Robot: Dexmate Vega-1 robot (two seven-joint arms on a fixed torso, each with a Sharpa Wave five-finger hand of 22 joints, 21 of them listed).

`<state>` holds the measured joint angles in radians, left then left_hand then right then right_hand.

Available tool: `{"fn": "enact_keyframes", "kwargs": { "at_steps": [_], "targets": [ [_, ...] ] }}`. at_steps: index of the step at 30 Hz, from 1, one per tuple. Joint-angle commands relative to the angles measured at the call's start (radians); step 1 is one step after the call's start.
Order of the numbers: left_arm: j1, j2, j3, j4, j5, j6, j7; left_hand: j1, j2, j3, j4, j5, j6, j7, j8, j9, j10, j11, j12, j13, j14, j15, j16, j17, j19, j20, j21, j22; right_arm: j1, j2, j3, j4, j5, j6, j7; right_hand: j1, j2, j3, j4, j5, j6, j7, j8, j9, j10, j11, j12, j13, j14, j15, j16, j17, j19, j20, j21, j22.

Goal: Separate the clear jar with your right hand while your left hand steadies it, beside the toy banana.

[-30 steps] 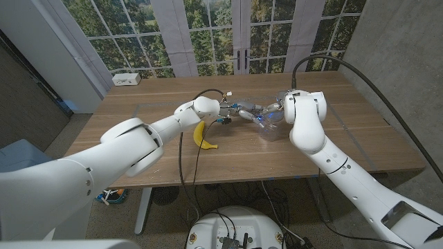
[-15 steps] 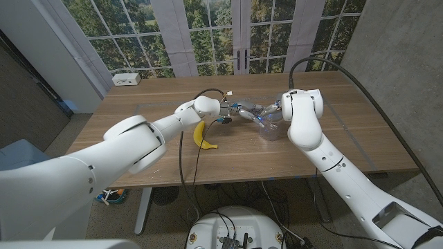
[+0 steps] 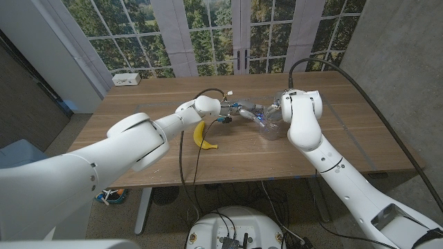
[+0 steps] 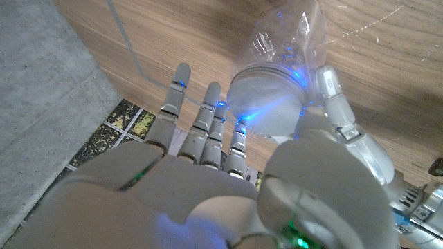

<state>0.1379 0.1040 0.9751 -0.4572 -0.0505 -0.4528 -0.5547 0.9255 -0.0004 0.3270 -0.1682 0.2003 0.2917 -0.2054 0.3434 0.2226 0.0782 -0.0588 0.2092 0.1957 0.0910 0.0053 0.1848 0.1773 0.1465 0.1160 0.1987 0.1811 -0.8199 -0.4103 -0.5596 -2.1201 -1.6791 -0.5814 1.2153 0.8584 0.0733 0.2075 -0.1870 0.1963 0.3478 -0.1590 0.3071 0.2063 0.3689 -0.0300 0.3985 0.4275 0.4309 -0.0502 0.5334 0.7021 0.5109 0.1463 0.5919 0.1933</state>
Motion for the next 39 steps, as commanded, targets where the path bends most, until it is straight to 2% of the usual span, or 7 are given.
{"fn": "enact_keyframes", "kwargs": {
  "at_steps": [1,8,17,23,26,33,39],
  "targets": [
    [-0.009,-0.014,0.005,0.027,-0.004,0.0,0.008,0.018,0.033,0.002,0.004,0.004,0.189,0.03,0.144,0.122,-0.008,-0.001,-0.002,0.002,-0.007,0.0,-0.003,0.001,-0.006,0.006,0.0,0.001,-0.001,-0.039,-0.01,-0.002,0.035,0.032,-0.046,0.126,0.034,0.053,0.001,0.008,-0.006,-0.059,-0.011,0.005,-0.051,-0.046,-0.024,0.017,-0.069,-0.059,-0.013,0.009,-0.048,-0.048,-0.006,0.005],
    [-0.016,-0.025,0.011,0.043,-0.004,0.004,0.014,0.015,0.033,0.001,0.005,0.004,0.188,0.032,0.144,0.123,-0.01,0.0,-0.002,0.002,-0.01,0.0,-0.003,0.001,-0.009,0.006,-0.001,0.001,-0.023,-0.084,-0.012,-0.032,0.08,0.055,-0.13,0.361,0.112,0.208,0.005,0.089,0.026,-0.064,-0.028,0.009,-0.153,-0.168,-0.068,0.04,-0.225,-0.094,-0.11,-0.013,-0.222,-0.179,-0.026,0.017],
    [-0.02,-0.031,0.016,0.05,-0.006,0.008,0.021,0.013,0.033,-0.001,0.006,0.003,0.189,0.034,0.145,0.124,-0.011,0.001,-0.002,0.002,-0.013,-0.001,-0.003,0.001,-0.01,0.005,-0.001,0.001,-0.013,-0.107,0.003,-0.053,0.156,0.063,-0.104,0.484,0.125,0.391,0.03,0.245,0.214,-0.063,-0.009,0.011,-0.155,-0.186,-0.079,0.037,-0.261,-0.099,-0.173,-0.009,-0.339,-0.182,0.025,0.029],
    [-0.023,-0.035,0.02,0.055,-0.007,0.013,0.025,0.012,0.033,-0.001,0.006,0.003,0.19,0.033,0.146,0.124,-0.013,0.002,-0.002,0.002,-0.014,0.001,-0.003,0.0,-0.012,0.004,-0.001,0.001,0.008,-0.121,0.005,-0.051,0.22,0.056,-0.072,0.492,0.121,0.431,0.039,0.3,0.352,-0.062,0.005,0.01,-0.162,-0.187,-0.094,0.024,-0.291,-0.092,-0.198,0.005,-0.409,-0.167,0.051,0.022],
    [-0.025,-0.036,0.022,0.056,-0.007,0.015,0.026,0.011,0.033,-0.002,0.006,0.003,0.19,0.033,0.146,0.124,-0.014,0.002,-0.003,0.002,-0.015,0.001,-0.003,0.0,-0.013,0.004,-0.001,0.001,0.014,-0.129,-0.002,-0.048,0.229,0.046,-0.077,0.479,0.111,0.428,0.047,0.306,0.378,-0.063,0.004,0.008,-0.16,-0.187,-0.097,0.019,-0.29,-0.088,-0.2,0.008,-0.419,-0.161,0.059,0.019],
    [-0.026,-0.035,0.024,0.055,-0.007,0.013,0.024,0.011,0.034,-0.002,0.006,0.003,0.188,0.03,0.145,0.125,-0.019,0.004,-0.004,0.002,-0.017,0.003,-0.003,0.0,-0.015,0.006,-0.001,0.001,0.012,-0.146,0.007,-0.058,0.301,0.021,-0.122,0.347,0.073,0.257,0.062,0.213,0.344,-0.064,-0.057,0.007,-0.028,-0.184,-0.056,0.028,-0.156,-0.119,-0.087,0.076,-0.307,-0.176,0.144,0.003],
    [-0.025,-0.033,0.025,0.052,-0.007,0.01,0.024,0.011,0.034,-0.002,0.005,0.004,0.189,0.032,0.145,0.124,-0.021,0.002,-0.004,0.002,-0.02,0.004,-0.003,0.0,-0.019,0.009,-0.002,0.001,-0.009,-0.17,0.031,-0.076,0.411,-0.001,-0.232,0.184,0.099,0.183,0.138,0.072,0.381,-0.038,-0.054,0.019,0.113,-0.171,-0.007,0.061,-0.021,-0.138,-0.032,0.086,-0.225,-0.177,0.21,-0.003]
  ]
}}
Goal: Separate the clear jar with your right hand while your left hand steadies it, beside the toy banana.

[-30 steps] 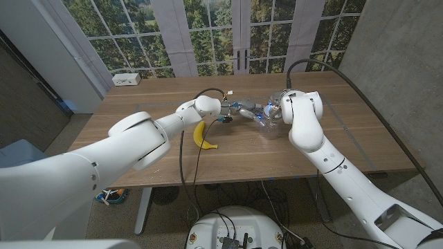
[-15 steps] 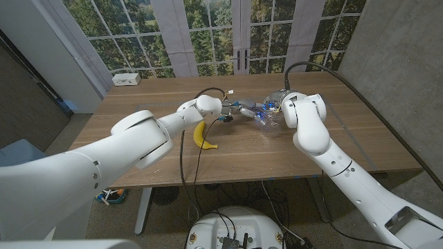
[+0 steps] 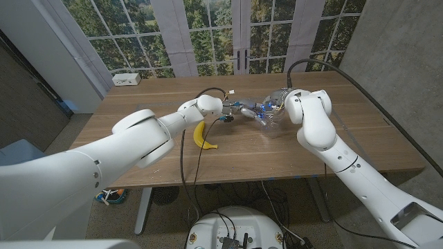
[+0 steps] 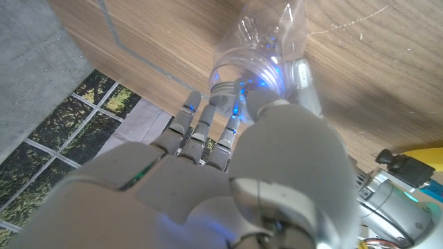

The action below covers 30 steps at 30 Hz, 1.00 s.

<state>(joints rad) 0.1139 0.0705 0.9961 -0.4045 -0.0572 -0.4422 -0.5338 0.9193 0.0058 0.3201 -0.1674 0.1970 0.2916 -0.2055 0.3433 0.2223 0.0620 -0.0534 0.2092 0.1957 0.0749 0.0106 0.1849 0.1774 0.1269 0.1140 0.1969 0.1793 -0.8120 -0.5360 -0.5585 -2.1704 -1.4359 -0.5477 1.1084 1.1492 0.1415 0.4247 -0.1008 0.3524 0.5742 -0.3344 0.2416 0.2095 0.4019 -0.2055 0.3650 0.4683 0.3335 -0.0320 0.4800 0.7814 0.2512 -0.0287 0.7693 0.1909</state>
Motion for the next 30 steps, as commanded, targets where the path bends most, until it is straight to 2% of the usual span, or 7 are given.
{"fn": "enact_keyframes", "kwargs": {
  "at_steps": [1,5,10,20,23,27,30],
  "targets": [
    [-0.002,0.0,0.004,0.0,-0.001,0.001,0.0,0.017,0.028,0.005,0.004,0.007,0.19,0.031,0.145,0.125,-0.005,-0.003,-0.004,0.002,-0.003,-0.001,-0.002,0.0,0.001,0.011,0.0,0.003,-0.019,-0.049,0.033,-0.029,0.187,-0.039,-0.141,-0.135,0.04,-0.036,0.073,-0.11,0.16,0.145,0.014,0.017,0.107,0.007,0.035,0.025,0.085,-0.157,0.018,0.003,0.038,-0.003,0.04,-0.001],
    [0.0,0.002,0.003,-0.003,-0.002,-0.002,-0.001,0.017,0.028,0.005,0.004,0.007,0.188,0.032,0.144,0.125,-0.005,-0.001,-0.004,0.002,-0.006,0.001,-0.003,0.0,-0.001,0.012,0.0,0.003,-0.03,-0.068,0.048,-0.04,0.27,-0.057,-0.216,-0.213,0.062,-0.016,0.15,-0.142,0.193,0.165,0.026,0.022,0.161,0.003,0.044,0.039,0.125,-0.165,0.02,-0.002,0.047,-0.011,0.061,-0.001],
    [0.002,0.006,0.002,-0.012,-0.001,-0.004,-0.003,0.017,0.029,0.004,0.004,0.007,0.187,0.031,0.144,0.125,-0.006,-0.003,-0.004,0.002,-0.007,0.001,-0.002,0.0,-0.002,0.013,0.0,0.003,-0.04,-0.102,0.05,-0.051,0.35,-0.07,-0.312,-0.237,0.056,0.008,0.174,-0.148,0.216,0.19,0.037,0.023,0.196,0.023,0.051,0.047,0.155,-0.169,0.021,-0.007,0.057,-0.008,0.074,-0.002],
    [0.011,0.018,-0.005,-0.039,0.0,-0.005,-0.013,0.017,0.03,0.004,0.004,0.007,0.186,0.03,0.143,0.125,-0.007,-0.003,-0.003,0.002,-0.009,0.002,-0.002,0.0,-0.005,0.014,0.0,0.003,-0.03,-0.164,0.012,-0.064,0.421,-0.132,-0.428,-0.211,0.047,0.052,0.129,-0.155,0.269,0.221,0.068,0.035,0.279,0.052,0.074,0.065,0.236,-0.183,0.061,0.017,0.093,-0.018,0.105,-0.003],
    [0.013,0.021,-0.006,-0.046,0.002,-0.002,-0.014,0.017,0.03,0.004,0.003,0.007,0.188,0.03,0.143,0.125,-0.007,-0.001,-0.003,0.002,-0.01,0.002,-0.002,0.0,-0.006,0.015,0.0,0.003,-0.016,-0.183,0.007,-0.069,0.462,-0.15,-0.415,-0.208,0.03,0.058,0.101,-0.17,0.202,0.241,0.041,0.034,0.22,0.082,0.046,0.076,0.199,-0.162,0.051,0.029,0.084,0.001,0.113,-0.003],
    [0.016,0.024,-0.008,-0.055,0.004,0.003,-0.013,0.017,0.03,0.004,0.003,0.007,0.187,0.028,0.143,0.125,-0.011,-0.002,-0.004,0.002,-0.013,0.003,-0.003,0.0,-0.008,0.016,-0.001,0.003,0.03,-0.221,-0.027,-0.071,0.494,-0.175,-0.358,-0.289,-0.06,-0.012,0.068,-0.168,0.023,0.297,-0.029,0.031,0.117,0.145,-0.005,0.093,0.142,-0.089,0.034,0.034,0.06,0.071,0.12,-0.005],
    [0.018,0.026,-0.009,-0.061,0.005,0.003,-0.011,0.017,0.03,0.004,0.003,0.007,0.186,0.027,0.143,0.125,-0.012,-0.003,-0.004,0.002,-0.014,0.004,-0.003,0.0,-0.011,0.017,-0.001,0.003,0.064,-0.24,-0.083,-0.072,0.439,-0.205,-0.318,-0.351,-0.124,-0.068,0.056,-0.169,-0.029,0.32,-0.038,0.033,0.082,0.158,-0.025,0.101,0.128,-0.06,0.025,0.021,0.053,0.106,0.118,-0.007]
  ]
}}
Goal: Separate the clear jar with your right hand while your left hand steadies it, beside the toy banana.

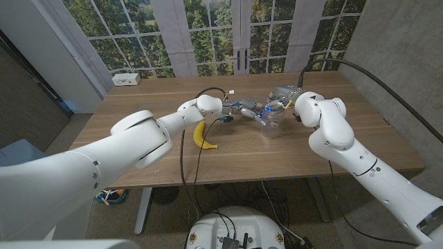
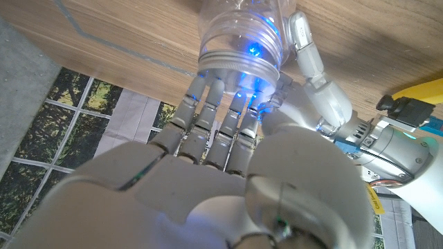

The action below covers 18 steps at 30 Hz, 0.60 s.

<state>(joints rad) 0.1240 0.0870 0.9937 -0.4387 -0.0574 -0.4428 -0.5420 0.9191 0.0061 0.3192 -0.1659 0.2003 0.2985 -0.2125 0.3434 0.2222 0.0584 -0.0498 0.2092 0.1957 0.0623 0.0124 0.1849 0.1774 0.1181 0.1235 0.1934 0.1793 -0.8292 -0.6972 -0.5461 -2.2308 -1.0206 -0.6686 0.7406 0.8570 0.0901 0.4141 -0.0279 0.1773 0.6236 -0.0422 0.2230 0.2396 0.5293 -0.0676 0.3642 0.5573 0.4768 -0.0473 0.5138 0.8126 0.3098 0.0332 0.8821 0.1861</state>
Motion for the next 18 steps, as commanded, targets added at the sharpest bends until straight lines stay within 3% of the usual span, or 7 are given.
{"fn": "enact_keyframes", "kwargs": {
  "at_steps": [1,2,3,6,11,16,18],
  "targets": [
    [0.008,0.011,-0.006,-0.028,0.008,0.004,-0.001,0.018,0.03,0.005,0.002,0.004,0.179,0.034,0.143,0.125,-0.01,-0.007,-0.005,0.002,-0.002,0.002,-0.003,0.0,-0.003,0.008,0.002,0.003,0.089,-0.082,-0.103,-0.013,0.023,-0.091,0.065,-0.084,-0.091,-0.077,-0.02,0.003,-0.1,0.039,-0.021,0.004,-0.048,0.022,-0.029,0.015,-0.031,-0.035,-0.017,-0.017,-0.005,0.057,0.004,-0.003],
    [0.007,0.009,-0.007,-0.026,0.006,0.005,-0.005,0.018,0.03,0.005,0.002,0.004,0.18,0.034,0.142,0.125,-0.01,-0.006,-0.005,0.002,-0.002,0.002,-0.003,0.0,-0.003,0.008,0.002,0.003,0.093,-0.086,-0.107,-0.014,0.025,-0.093,0.067,-0.096,-0.095,-0.084,-0.019,0.001,-0.117,0.041,-0.023,0.005,-0.06,0.023,-0.034,0.017,-0.033,-0.037,-0.018,-0.019,-0.007,0.06,0.002,-0.003],
    [0.008,0.01,-0.008,-0.028,0.006,0.005,-0.004,0.018,0.03,0.005,0.002,0.004,0.179,0.034,0.142,0.125,-0.011,-0.006,-0.005,0.002,-0.002,0.002,-0.003,0.0,-0.003,0.008,0.002,0.003,0.092,-0.088,-0.108,-0.016,0.027,-0.097,0.06,-0.108,-0.101,-0.098,-0.029,-0.001,-0.18,0.052,-0.033,0.008,-0.107,0.027,-0.055,0.022,-0.036,-0.036,-0.017,-0.022,-0.008,0.063,-0.001,-0.003],
    [0.008,0.009,-0.008,-0.028,0.007,0.006,-0.004,0.018,0.03,0.005,0.002,0.004,0.179,0.036,0.142,0.125,-0.011,-0.006,-0.005,0.002,-0.006,0.004,-0.004,0.0,-0.005,0.009,0.002,0.003,0.091,-0.098,-0.127,-0.026,-0.004,-0.111,0.042,-0.098,-0.103,-0.103,-0.052,0.002,-0.247,0.048,-0.039,0.014,-0.149,0.02,-0.07,0.03,-0.024,-0.054,-0.006,-0.016,0.006,0.061,0.001,-0.003],
    [0.013,0.015,-0.012,-0.04,0.006,0.005,-0.005,0.018,0.03,0.005,0.001,0.004,0.179,0.034,0.142,0.125,-0.012,-0.008,-0.005,0.002,-0.007,0.003,-0.003,0.0,-0.007,0.009,0.002,0.003,0.115,-0.091,-0.173,-0.011,-0.089,-0.137,0.084,-0.056,-0.119,-0.099,-0.094,0.01,-0.26,0.038,-0.023,0.016,-0.175,0.012,-0.076,0.037,-0.064,-0.046,-0.027,-0.025,0.009,0.059,-0.001,-0.003],
    [0.024,0.029,-0.014,-0.074,0.008,0.014,-0.006,0.017,0.03,0.004,0.001,0.004,0.181,0.033,0.142,0.125,-0.014,-0.006,-0.005,0.001,-0.009,0.004,-0.003,0.0,-0.009,0.008,0.002,0.003,0.131,-0.077,-0.188,0.01,-0.134,-0.143,0.132,0.079,-0.036,-0.016,-0.15,0.04,-0.21,0.019,0.007,0.013,-0.176,-0.003,-0.098,0.022,-0.069,-0.058,-0.058,-0.066,0.033,0.01,0.01,-0.001],
    [0.028,0.035,-0.016,-0.088,0.006,0.022,-0.01,0.017,0.03,0.004,0.001,0.004,0.182,0.036,0.143,0.124,-0.014,-0.005,-0.005,0.001,-0.01,0.005,-0.003,0.0,-0.009,0.008,0.002,0.003,0.137,-0.07,-0.2,0.02,-0.172,-0.147,0.155,0.111,-0.02,0.007,-0.156,0.057,-0.21,0.013,0.007,0.012,-0.18,-0.009,-0.104,0.017,-0.073,-0.065,-0.073,-0.082,0.028,0.003,0.011,-0.001]
  ]
}}
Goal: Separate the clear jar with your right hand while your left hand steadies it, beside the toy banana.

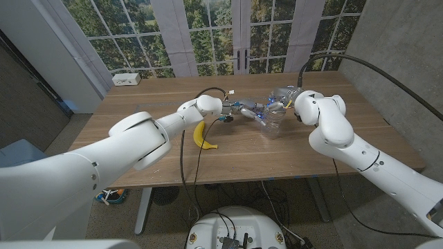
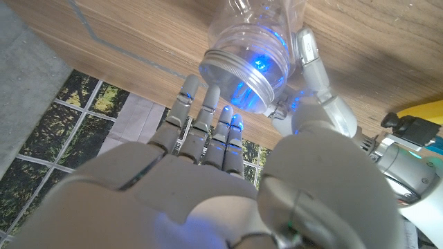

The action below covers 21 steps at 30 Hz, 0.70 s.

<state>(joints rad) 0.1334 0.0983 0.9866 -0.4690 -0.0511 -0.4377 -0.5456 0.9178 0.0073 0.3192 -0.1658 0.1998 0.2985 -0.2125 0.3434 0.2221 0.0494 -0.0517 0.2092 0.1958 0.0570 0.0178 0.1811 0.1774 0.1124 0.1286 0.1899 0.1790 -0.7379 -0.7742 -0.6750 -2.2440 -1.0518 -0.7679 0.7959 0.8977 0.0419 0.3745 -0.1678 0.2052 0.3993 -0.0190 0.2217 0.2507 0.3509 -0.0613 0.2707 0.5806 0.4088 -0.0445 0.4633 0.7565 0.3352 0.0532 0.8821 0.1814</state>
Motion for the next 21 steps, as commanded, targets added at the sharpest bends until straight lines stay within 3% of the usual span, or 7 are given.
{"fn": "enact_keyframes", "kwargs": {
  "at_steps": [1,4,9,12,13,15,21],
  "targets": [
    [0.022,0.029,-0.009,-0.069,0.002,0.019,-0.002,0.018,0.029,0.004,0.001,0.004,0.182,0.037,0.143,0.124,-0.006,-0.002,-0.005,0.001,-0.005,0.0,0.0,0.0,-0.004,0.004,0.005,0.003,0.047,0.012,-0.074,0.039,-0.155,-0.047,0.107,0.086,0.032,0.057,-0.019,0.037,0.019,-0.015,0.011,0.0,-0.001,-0.016,-0.013,-0.008,-0.002,-0.069,-0.028,-0.034,0.004,-0.021,0.012,0.004],
    [0.029,0.039,-0.011,-0.094,0.003,0.03,-0.003,0.018,0.029,0.004,0.001,0.004,0.18,0.037,0.142,0.124,-0.007,-0.002,-0.005,0.001,-0.006,0.0,0.0,0.0,-0.005,0.005,0.005,0.003,0.048,0.022,-0.074,0.053,-0.174,-0.036,0.127,0.118,0.045,0.079,-0.018,0.056,0.058,-0.026,0.025,0.0,0.029,-0.02,-0.008,-0.014,0.019,-0.078,-0.032,-0.049,0.019,-0.04,0.022,0.004],
    [0.037,0.049,-0.014,-0.119,0.002,0.045,-0.006,0.018,0.029,0.004,0.001,0.004,0.179,0.036,0.141,0.125,-0.008,-0.003,-0.005,0.001,-0.006,0.0,0.001,0.0,-0.005,0.004,0.006,0.003,0.034,0.04,-0.062,0.062,-0.204,-0.022,0.129,0.12,0.034,0.082,-0.013,0.065,0.07,-0.032,0.029,-0.001,0.043,-0.018,-0.007,-0.019,0.026,-0.085,-0.041,-0.064,0.029,-0.05,0.028,0.004],
    [0.04,0.053,-0.016,-0.129,0.002,0.051,-0.007,0.018,0.029,0.004,0.001,0.004,0.179,0.038,0.141,0.124,-0.009,-0.002,-0.005,0.001,-0.006,0.0,0.001,0.0,-0.005,0.005,0.006,0.003,0.003,0.046,-0.041,0.057,-0.199,-0.009,0.059,0.161,0.064,0.107,-0.014,0.081,0.111,-0.044,0.042,-0.003,0.094,-0.027,0.004,-0.027,0.07,-0.115,-0.03,-0.074,0.051,-0.08,0.044,0.006],
    [0.041,0.055,-0.015,-0.133,0.005,0.052,-0.003,0.017,0.029,0.004,0.001,0.004,0.179,0.038,0.141,0.124,-0.009,-0.003,-0.005,0.001,-0.006,0.0,0.001,0.0,-0.005,0.005,0.006,0.003,-0.009,0.047,-0.028,0.054,-0.181,0.0,0.031,0.172,0.073,0.113,-0.01,0.086,0.156,-0.05,0.057,-0.003,0.134,-0.034,0.012,-0.033,0.106,-0.125,-0.018,-0.078,0.07,-0.097,0.06,0.008],
    [0.04,0.054,-0.016,-0.131,0.003,0.052,-0.007,0.017,0.029,0.004,0.001,0.004,0.179,0.037,0.141,0.124,-0.01,-0.001,-0.005,0.001,-0.007,0.0,0.001,0.0,-0.006,0.005,0.006,0.003,-0.038,0.046,0.002,0.045,-0.132,0.021,-0.041,0.205,0.106,0.13,-0.006,0.089,0.328,-0.078,0.118,-0.005,0.302,-0.048,0.061,-0.041,0.226,-0.16,0.037,-0.065,0.104,-0.13,0.107,0.016],
    [0.035,0.048,-0.016,-0.115,0.004,0.046,-0.008,0.017,0.029,0.003,0.002,0.004,0.182,0.037,0.142,0.124,-0.011,-0.003,-0.004,0.001,-0.008,0.0,0.001,0.0,-0.007,0.006,0.006,0.003,-0.119,0.042,0.062,0.029,-0.045,0.064,-0.274,0.275,0.131,0.15,-0.012,0.076,0.48,-0.086,0.174,-0.005,0.469,-0.071,0.118,-0.024,0.346,-0.179,0.11,-0.017,0.113,-0.149,0.175,0.024]
  ]
}}
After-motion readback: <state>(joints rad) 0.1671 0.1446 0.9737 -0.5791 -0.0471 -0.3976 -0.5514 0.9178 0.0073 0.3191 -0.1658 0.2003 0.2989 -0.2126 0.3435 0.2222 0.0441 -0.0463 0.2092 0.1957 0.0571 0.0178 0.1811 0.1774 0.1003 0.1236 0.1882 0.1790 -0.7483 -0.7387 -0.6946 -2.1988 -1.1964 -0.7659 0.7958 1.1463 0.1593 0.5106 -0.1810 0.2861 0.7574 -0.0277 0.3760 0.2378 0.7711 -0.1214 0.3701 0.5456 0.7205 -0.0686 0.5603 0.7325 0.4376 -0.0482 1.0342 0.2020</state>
